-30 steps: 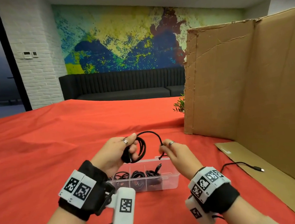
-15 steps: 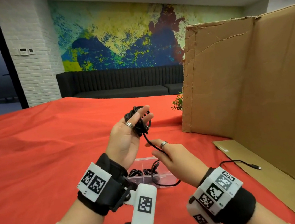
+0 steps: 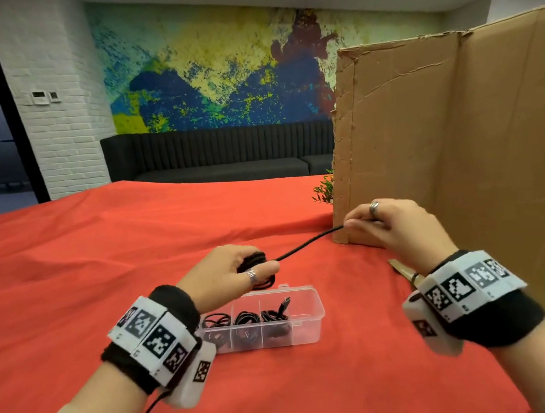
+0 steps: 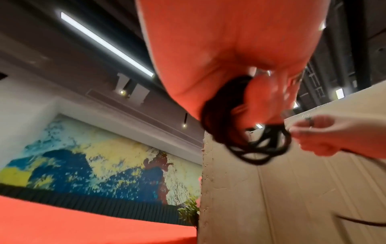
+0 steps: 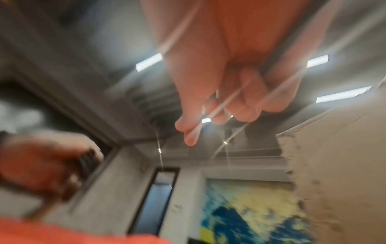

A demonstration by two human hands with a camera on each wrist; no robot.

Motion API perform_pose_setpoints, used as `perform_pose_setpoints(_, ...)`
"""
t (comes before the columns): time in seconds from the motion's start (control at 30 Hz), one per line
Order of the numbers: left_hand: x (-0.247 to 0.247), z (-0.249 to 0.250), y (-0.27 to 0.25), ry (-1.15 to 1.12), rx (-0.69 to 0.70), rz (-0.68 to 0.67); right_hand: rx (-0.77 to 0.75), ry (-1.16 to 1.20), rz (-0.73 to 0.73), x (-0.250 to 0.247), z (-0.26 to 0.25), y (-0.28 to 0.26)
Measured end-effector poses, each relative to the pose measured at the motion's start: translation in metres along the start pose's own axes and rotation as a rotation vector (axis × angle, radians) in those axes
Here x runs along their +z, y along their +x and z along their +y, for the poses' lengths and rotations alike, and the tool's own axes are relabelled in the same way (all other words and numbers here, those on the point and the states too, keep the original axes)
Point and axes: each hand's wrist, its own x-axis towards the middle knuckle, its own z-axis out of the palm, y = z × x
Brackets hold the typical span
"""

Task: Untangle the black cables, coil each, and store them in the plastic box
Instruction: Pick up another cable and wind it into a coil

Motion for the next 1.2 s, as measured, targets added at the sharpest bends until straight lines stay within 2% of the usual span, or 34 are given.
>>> perform_pose_setpoints(0.07,0.002,0.002,-0.004,-0.323,-0.057,-0.094,0.093,-0.154,-0.024,0.001,0.009,0.005)
perform_pose_setpoints(0.17,0.011,0.017,-0.002,-0.766,0.042,-0.151,0.179,-0.316,-0.15,0.031,0.003,0.005)
perform_pose_setpoints(0.23,0.017,0.029,0.005,-0.961,0.137,-0.109,0.113,-0.306,-0.263,0.064,-0.012,-0.002)
perform_pose_setpoints(0.3,0.021,0.037,0.013,-1.083,0.154,0.006,-0.025,-0.199,-0.358,0.091,-0.034,-0.016)
perform_pose_setpoints(0.4,0.019,0.032,0.024,-1.092,0.113,0.258,-0.199,0.049,-0.371,0.104,-0.062,-0.039)
perform_pose_setpoints(0.47,0.016,0.017,0.026,-0.92,0.073,0.37,-0.256,0.167,-0.295,0.097,-0.069,-0.047)
perform_pose_setpoints(0.53,0.018,0.0,0.023,-0.571,0.059,0.353,-0.263,0.241,-0.192,0.084,-0.067,-0.045)
perform_pose_setpoints(0.6,0.022,-0.005,0.016,-0.192,0.062,0.231,-0.249,0.262,-0.079,0.069,-0.062,-0.036)
perform_pose_setpoints(0.63,0.024,-0.004,0.013,-0.126,0.049,0.159,-0.24,0.249,-0.028,0.062,-0.058,-0.03)
perform_pose_setpoints(0.67,0.026,0.001,0.009,-0.168,0.021,0.089,-0.23,0.223,0.015,0.056,-0.054,-0.024)
perform_pose_setpoints(0.77,0.025,0.018,0.003,-0.535,-0.043,-0.116,-0.163,0.183,0.094,0.042,-0.042,-0.006)
perform_pose_setpoints(0.83,0.021,0.025,0.002,-0.779,-0.027,-0.119,-0.092,0.244,0.083,0.043,-0.03,0.003)
perform_pose_setpoints(0.9,0.016,0.032,0.005,-1.011,-0.004,-0.029,-0.057,0.284,-0.023,0.05,-0.026,0.004)
perform_pose_setpoints(1.03,0.016,0.033,0.016,-1.393,0.049,0.202,-0.101,0.244,-0.28,0.078,-0.049,-0.016)
perform_pose_setpoints(1.13,0.021,0.025,0.022,-1.368,0.066,0.359,-0.109,0.36,-0.398,0.087,-0.066,-0.031)
perform_pose_setpoints(1.2,0.023,0.016,0.022,-1.148,0.065,0.448,-0.131,0.367,-0.458,0.085,-0.069,-0.035)
